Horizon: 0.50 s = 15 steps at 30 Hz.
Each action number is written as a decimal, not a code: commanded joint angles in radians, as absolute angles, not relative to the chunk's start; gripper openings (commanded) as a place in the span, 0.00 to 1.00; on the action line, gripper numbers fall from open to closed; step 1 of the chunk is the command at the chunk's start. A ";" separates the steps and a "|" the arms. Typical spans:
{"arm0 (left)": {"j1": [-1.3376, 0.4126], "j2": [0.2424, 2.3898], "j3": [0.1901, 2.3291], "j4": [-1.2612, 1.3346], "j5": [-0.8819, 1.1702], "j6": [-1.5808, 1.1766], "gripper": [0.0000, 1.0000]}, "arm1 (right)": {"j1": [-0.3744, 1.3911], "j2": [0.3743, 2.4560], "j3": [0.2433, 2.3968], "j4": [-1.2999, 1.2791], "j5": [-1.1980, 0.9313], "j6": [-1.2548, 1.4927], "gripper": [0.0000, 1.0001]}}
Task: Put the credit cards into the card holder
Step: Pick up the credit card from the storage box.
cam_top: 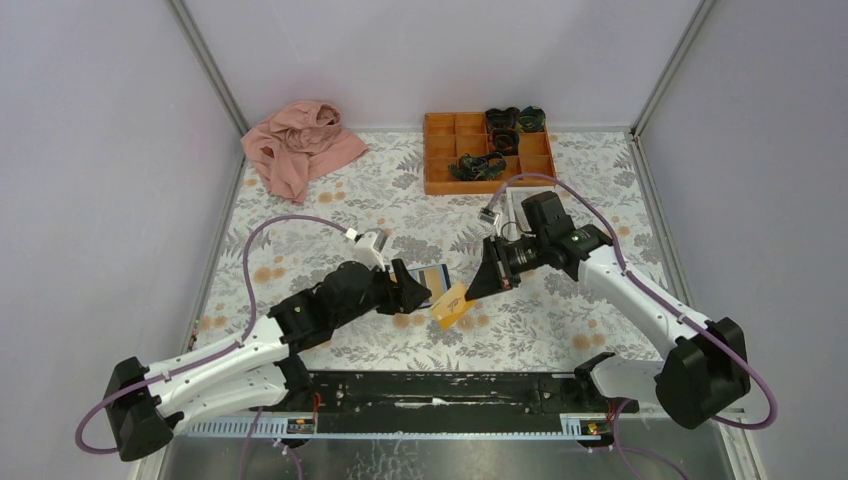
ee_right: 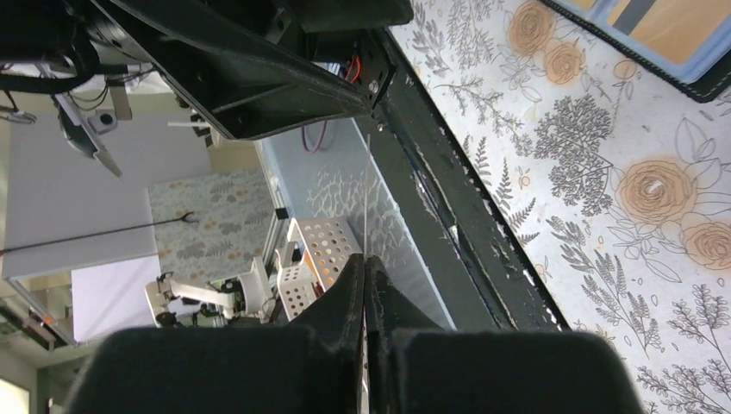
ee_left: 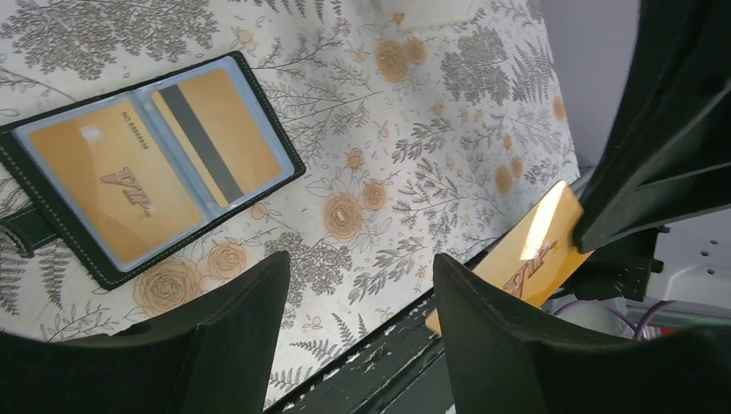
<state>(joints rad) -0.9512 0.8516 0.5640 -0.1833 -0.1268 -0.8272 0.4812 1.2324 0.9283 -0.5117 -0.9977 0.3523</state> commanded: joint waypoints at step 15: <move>-0.881 0.833 0.507 -0.010 0.190 -0.779 0.58 | 0.540 1.337 0.920 -0.428 -1.127 0.341 0.00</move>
